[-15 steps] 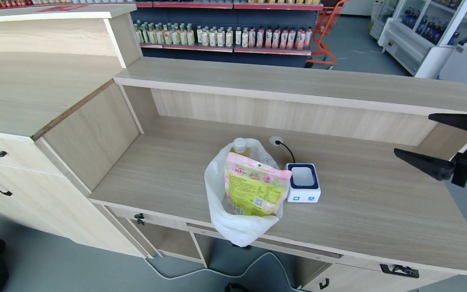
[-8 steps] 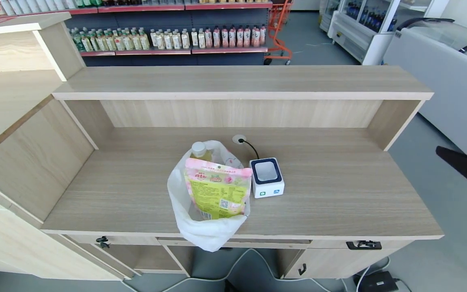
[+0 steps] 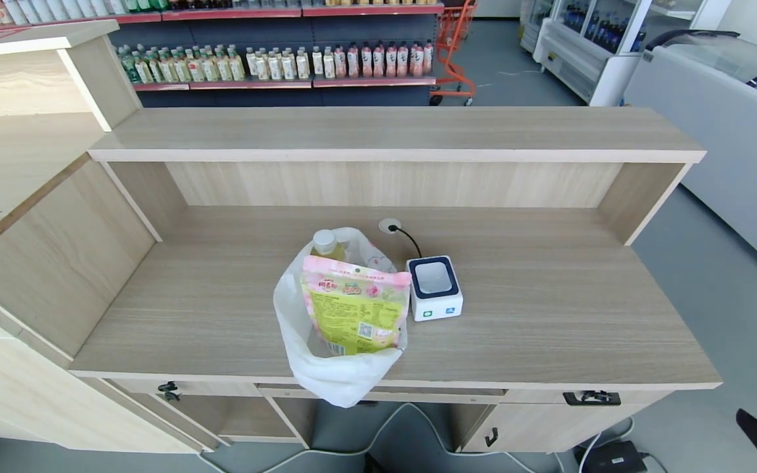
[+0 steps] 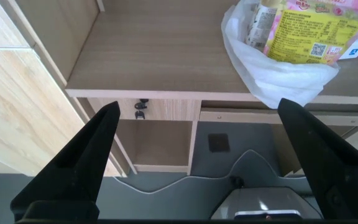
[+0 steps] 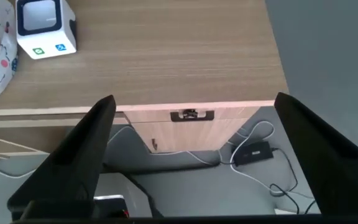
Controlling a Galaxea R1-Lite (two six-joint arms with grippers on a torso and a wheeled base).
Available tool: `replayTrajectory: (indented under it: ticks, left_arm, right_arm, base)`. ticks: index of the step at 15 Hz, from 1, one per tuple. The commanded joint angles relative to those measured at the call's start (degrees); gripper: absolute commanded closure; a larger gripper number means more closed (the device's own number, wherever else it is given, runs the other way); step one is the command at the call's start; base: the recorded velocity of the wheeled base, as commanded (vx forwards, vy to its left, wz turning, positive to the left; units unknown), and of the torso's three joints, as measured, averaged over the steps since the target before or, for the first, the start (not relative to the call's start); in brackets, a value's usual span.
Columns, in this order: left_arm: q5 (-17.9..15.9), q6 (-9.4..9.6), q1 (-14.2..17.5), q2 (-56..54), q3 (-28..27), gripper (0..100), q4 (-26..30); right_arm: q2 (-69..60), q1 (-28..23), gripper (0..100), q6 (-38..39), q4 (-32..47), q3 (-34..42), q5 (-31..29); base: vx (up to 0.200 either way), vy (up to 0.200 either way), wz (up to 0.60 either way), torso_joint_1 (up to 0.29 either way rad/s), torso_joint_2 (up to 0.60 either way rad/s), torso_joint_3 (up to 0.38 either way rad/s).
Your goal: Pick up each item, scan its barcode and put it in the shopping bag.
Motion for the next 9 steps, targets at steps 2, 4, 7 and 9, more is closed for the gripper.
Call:
replayTrajectory:
  ticks: [2, 4, 7, 9]
  left_arm:
    - [0.01, -0.02, -0.02, -0.02, 0.01, 0, 0.02]
    - [0.01, -0.02, -0.02, -0.02, 0.01, 0, 0.02]
    - [0.01, -0.11, -0.02, -0.02, 0.01, 0, 0.02]
    - [0.01, -0.02, -0.02, -0.02, 0.01, 0, 0.02]
  right_arm:
    - [-21.72, 1.47, 0, 1.12, 16.54, 1.76, -1.5]
    - [-26.73, 3.05, 0, 3.14, 19.62, 1.76, -4.48]
    - [-33.06, 9.55, 0, 3.14, 25.68, 1.76, -6.59]
    - [-33.32, 9.12, 0, 3.05, 25.68, 1.76, -6.59]
  base:
    - [0.0, 0.0, 0.0, 0.0, 0.0, 0.0]
    - [0.0, 0.0, 0.0, 0.0, 0.0, 0.0]
    - [0.0, 0.0, 0.0, 0.0, 0.0, 0.0]
    - [0.0, 0.0, 0.0, 0.0, 0.0, 0.0]
